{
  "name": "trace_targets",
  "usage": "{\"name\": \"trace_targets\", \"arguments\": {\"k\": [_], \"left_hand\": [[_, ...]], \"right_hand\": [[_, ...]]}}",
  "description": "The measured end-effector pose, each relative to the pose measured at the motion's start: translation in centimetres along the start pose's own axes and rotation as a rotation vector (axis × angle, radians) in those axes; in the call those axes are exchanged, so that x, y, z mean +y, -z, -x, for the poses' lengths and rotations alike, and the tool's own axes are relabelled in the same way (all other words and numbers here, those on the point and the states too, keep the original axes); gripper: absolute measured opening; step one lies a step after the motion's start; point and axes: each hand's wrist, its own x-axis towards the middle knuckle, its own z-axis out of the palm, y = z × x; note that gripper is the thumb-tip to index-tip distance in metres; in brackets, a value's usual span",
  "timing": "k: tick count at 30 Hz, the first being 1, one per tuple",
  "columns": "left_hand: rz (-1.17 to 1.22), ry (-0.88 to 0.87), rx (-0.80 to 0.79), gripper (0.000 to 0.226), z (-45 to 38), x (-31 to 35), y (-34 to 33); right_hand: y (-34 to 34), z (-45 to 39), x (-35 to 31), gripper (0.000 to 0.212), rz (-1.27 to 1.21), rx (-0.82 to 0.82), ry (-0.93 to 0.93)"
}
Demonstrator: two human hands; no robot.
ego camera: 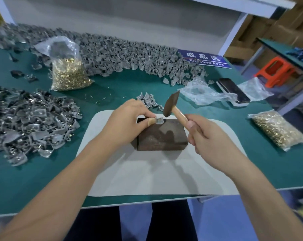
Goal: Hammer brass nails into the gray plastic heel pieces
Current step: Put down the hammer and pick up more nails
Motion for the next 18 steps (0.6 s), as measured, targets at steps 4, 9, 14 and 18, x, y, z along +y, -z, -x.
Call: {"name": "trace_targets", "arguments": {"k": [4,9,14,18], "left_hand": [[-0.022,-0.017,0.004,0.009,-0.1,0.1,-0.1],[-0.042,-0.021,0.003,0.009,0.0,-0.1,-0.1],[-0.04,-0.021,0.006,0.01,0.1,-0.1,-0.3],[-0.053,-0.016,0.0,0.009,0.1,-0.1,-0.2]], "right_hand": [[0.1,0.4,-1.0,0.028,0.181,0.064,0.051],[0.2,0.6,-1.0,0.024,-0.038,0.169,0.053],[-1.2,0.8,-0.4,0.028,-0.087,0.102,0.031],[-1.8,1.1,0.0,0.028,-0.052,0.04,0.018]]}}
